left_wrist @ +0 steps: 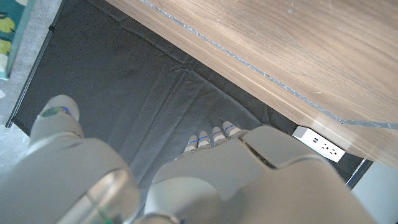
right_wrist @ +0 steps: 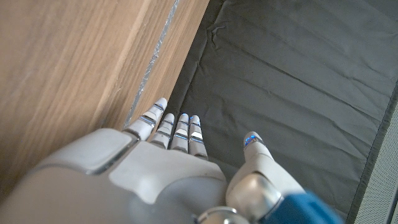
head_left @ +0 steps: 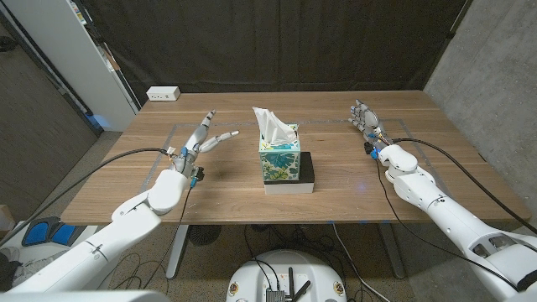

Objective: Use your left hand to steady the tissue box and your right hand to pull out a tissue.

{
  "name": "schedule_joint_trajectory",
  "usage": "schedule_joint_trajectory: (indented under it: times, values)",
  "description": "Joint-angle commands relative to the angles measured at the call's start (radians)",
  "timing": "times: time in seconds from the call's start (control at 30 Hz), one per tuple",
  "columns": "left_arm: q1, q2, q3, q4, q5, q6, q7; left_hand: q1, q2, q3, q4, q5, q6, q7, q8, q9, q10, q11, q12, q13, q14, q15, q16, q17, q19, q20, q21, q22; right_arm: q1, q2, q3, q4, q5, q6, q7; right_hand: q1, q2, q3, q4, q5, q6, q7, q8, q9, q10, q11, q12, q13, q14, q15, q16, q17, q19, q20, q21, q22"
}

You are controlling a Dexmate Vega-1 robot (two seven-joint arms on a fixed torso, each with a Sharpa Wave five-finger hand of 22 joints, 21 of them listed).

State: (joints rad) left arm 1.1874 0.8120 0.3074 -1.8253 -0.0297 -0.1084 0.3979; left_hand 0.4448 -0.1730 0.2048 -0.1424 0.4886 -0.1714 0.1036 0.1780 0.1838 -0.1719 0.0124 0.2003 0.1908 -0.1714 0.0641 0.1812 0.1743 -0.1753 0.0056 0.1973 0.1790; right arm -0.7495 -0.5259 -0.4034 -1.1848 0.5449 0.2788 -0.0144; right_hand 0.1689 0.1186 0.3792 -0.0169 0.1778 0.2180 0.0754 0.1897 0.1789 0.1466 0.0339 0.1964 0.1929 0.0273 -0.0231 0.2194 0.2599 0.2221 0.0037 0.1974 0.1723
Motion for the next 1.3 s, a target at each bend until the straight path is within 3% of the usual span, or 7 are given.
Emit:
schedule_joint_trajectory:
  times: [0.03,0.73,1.3]
  values:
    - [0.059,0.012,-0.031,-0.04,0.004,-0.005,0.006,0.007,0.006,-0.006,0.0,0.007,-0.513,-0.003,0.007,0.002,-0.405,-0.007,0.007,0.002,-0.344,0.0,0.001,0.003,-0.054,-0.004,0.003,0.005,-0.003,0.004,-0.002,-0.014,-0.01,-0.009,-0.022,0.003,-0.002,0.004,-0.007,-0.001,-0.002,0.005,0.003,0.003,0.006,0.007,0.003,0.001,0.0,0.008,-0.002,0.002,0.001,0.007,0.001,0.002]
    - [0.196,0.047,-0.107,-0.135,0.029,0.007,0.016,0.011,0.009,-0.022,0.002,0.016,-0.511,-0.005,0.008,0.002,-0.404,-0.006,0.007,0.002,-0.344,-0.003,0.001,0.003,-0.053,-0.007,0.004,0.005,-0.033,-0.002,0.004,-0.065,-0.019,-0.015,-0.063,0.003,-0.001,0.003,-0.014,-0.001,-0.001,0.006,0.002,0.003,0.006,0.007,0.002,0.001,0.003,0.01,-0.002,-0.002,0.002,0.007,0.001,0.002]
    - [0.249,0.033,-0.116,-0.167,0.046,-0.014,-0.005,0.014,0.01,-0.034,0.003,0.023,-0.51,-0.004,0.008,0.002,-0.403,-0.006,0.007,0.002,-0.344,-0.001,0.001,0.003,-0.053,-0.008,0.004,0.005,-0.057,-0.013,0.012,-0.096,-0.017,-0.018,-0.073,0.003,0.001,0.002,-0.019,-0.002,0.0,0.006,0.003,0.003,0.007,0.009,0.002,0.001,0.004,0.01,-0.001,-0.006,0.003,0.007,0.001,0.002]
